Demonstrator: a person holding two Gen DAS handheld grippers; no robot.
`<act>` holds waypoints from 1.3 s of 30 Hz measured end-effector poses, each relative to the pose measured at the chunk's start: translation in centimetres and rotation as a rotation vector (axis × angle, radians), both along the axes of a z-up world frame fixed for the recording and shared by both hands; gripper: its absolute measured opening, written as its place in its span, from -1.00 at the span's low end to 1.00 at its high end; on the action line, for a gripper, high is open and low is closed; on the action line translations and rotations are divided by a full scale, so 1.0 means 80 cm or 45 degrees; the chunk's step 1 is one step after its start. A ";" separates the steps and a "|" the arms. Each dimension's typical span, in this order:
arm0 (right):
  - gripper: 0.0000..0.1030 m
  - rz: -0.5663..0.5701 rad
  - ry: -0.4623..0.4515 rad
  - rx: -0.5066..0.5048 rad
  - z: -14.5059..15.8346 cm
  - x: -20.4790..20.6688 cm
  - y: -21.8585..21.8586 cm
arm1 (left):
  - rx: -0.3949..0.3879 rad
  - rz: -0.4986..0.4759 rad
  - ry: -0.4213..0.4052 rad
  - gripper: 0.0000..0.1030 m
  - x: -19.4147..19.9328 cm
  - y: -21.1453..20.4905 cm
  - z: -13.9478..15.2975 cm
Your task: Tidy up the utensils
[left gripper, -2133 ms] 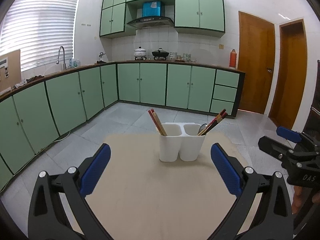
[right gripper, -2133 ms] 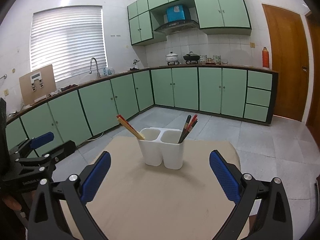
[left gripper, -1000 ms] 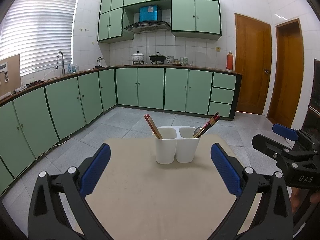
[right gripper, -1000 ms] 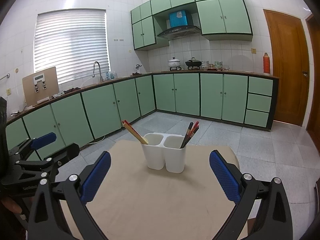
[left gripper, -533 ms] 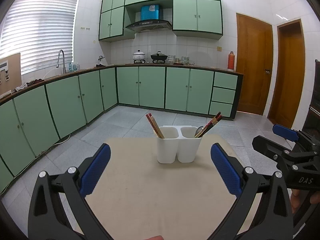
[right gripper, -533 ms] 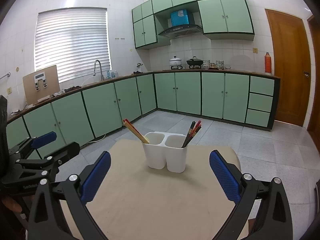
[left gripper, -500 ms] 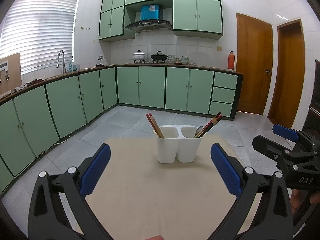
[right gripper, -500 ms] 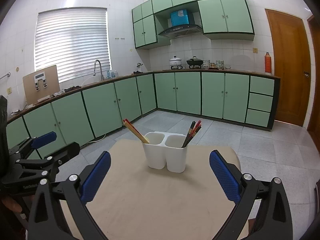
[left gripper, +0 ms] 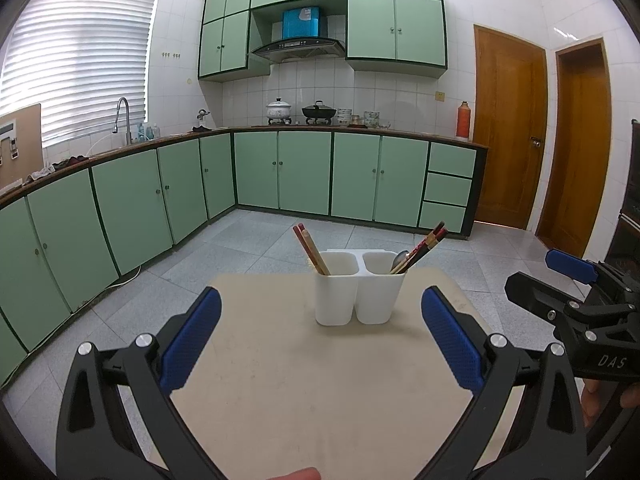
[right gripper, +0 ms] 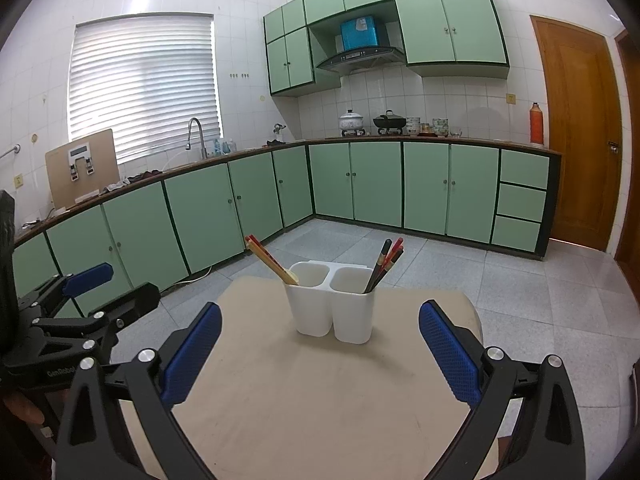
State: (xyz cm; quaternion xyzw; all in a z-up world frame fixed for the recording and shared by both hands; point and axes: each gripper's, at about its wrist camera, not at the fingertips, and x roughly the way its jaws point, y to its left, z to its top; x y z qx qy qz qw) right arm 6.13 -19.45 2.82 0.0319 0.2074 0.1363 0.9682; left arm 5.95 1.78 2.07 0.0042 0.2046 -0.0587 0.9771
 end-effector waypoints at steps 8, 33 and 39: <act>0.88 -0.001 0.003 0.002 -0.002 0.001 -0.001 | -0.002 0.000 0.003 0.89 0.001 0.002 -0.002; 0.88 -0.003 0.016 0.002 -0.013 0.003 0.000 | -0.003 0.002 0.007 0.89 0.004 0.005 -0.007; 0.88 -0.004 0.019 0.001 -0.016 0.003 0.001 | -0.004 0.003 0.009 0.89 0.005 0.005 -0.006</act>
